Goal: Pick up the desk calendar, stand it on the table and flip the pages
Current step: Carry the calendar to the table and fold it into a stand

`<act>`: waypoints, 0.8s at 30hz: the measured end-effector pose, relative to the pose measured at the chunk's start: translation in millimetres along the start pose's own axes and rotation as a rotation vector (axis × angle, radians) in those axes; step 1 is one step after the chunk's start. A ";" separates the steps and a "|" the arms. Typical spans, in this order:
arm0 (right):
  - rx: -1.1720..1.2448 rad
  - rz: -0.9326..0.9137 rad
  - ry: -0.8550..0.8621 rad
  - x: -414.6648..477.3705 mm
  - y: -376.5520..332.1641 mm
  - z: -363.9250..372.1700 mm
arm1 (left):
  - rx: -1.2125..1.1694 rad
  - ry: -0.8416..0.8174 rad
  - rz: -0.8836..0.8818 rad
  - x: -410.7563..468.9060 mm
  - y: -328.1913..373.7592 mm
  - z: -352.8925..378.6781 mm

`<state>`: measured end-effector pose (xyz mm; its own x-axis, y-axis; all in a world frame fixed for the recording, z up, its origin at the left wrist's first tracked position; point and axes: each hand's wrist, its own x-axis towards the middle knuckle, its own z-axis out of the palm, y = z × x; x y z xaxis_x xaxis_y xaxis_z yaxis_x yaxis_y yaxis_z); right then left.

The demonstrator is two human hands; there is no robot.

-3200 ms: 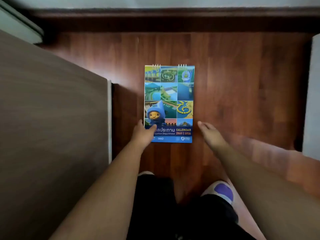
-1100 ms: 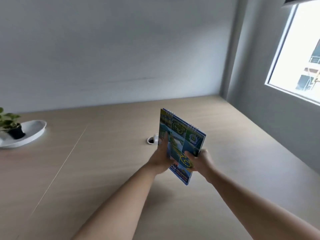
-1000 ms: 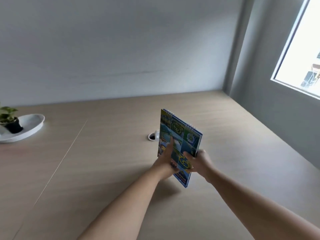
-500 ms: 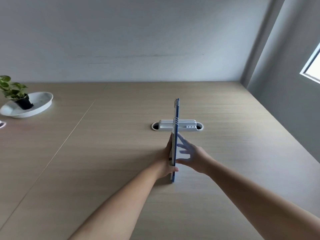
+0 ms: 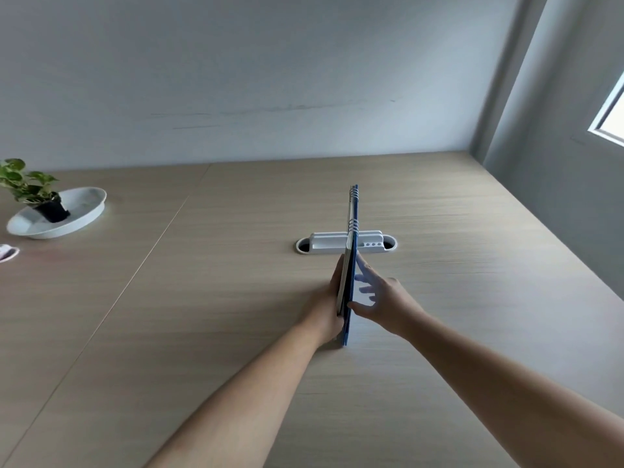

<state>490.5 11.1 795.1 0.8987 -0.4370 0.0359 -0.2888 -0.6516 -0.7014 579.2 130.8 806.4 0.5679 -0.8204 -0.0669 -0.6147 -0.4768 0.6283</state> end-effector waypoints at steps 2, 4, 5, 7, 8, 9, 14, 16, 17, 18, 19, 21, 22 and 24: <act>-0.041 -0.015 -0.013 0.8 -0.1 -2.4 | 0.026 0.005 -0.005 1.4 -3.7 -2.2; -0.097 -0.016 -0.018 0.1 0.4 -5.7 | 0.057 0.010 -0.025 2.5 -8.4 -3.3; -0.141 -0.013 -0.008 -0.5 1.2 -7.8 | 0.060 0.012 -0.042 2.7 -10.4 -4.1; -0.295 0.028 0.023 -2.5 2.4 -14.0 | 0.084 0.013 -0.071 3.2 -13.6 -6.2; -0.385 0.063 0.032 -4.1 2.7 -17.2 | 0.122 0.009 -0.077 3.6 -14.4 -6.7; -0.455 0.092 0.037 -5.4 3.5 -19.4 | 0.168 0.006 -0.077 4.2 -14.7 -7.1; -0.373 0.172 0.043 -9.2 20.2 -15.4 | 0.197 -0.021 -0.008 13.2 -12.0 3.0; -0.353 0.159 0.054 -8.4 24.6 -14.1 | 0.160 -0.062 -0.004 16.9 -7.0 10.0; -0.355 0.151 0.058 -7.6 26.4 -12.9 | 0.149 -0.078 -0.005 18.2 -3.8 13.6; -0.355 0.151 0.060 -7.6 27.4 -12.7 | 0.146 -0.083 -0.008 20.7 -0.8 17.7; -0.350 0.151 0.061 -7.5 29.0 -12.1 | 0.141 -0.070 -0.015 23.9 1.6 21.5; -0.343 0.144 0.060 -8.3 34.6 -12.9 | 0.119 -0.019 -0.043 31.7 5.5 28.3; -0.338 0.139 0.058 -8.8 37.5 -15.7 | 0.105 0.006 -0.059 34.2 7.0 30.0; -0.332 0.128 0.061 -7.4 48.1 -26.0 | 0.094 0.043 -0.088 36.3 11.3 33.3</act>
<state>461.3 -33.1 779.6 0.8296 -0.5582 0.0123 -0.4984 -0.7504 -0.4342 574.7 85.1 785.3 0.6440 -0.7604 -0.0841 -0.6086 -0.5757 0.5460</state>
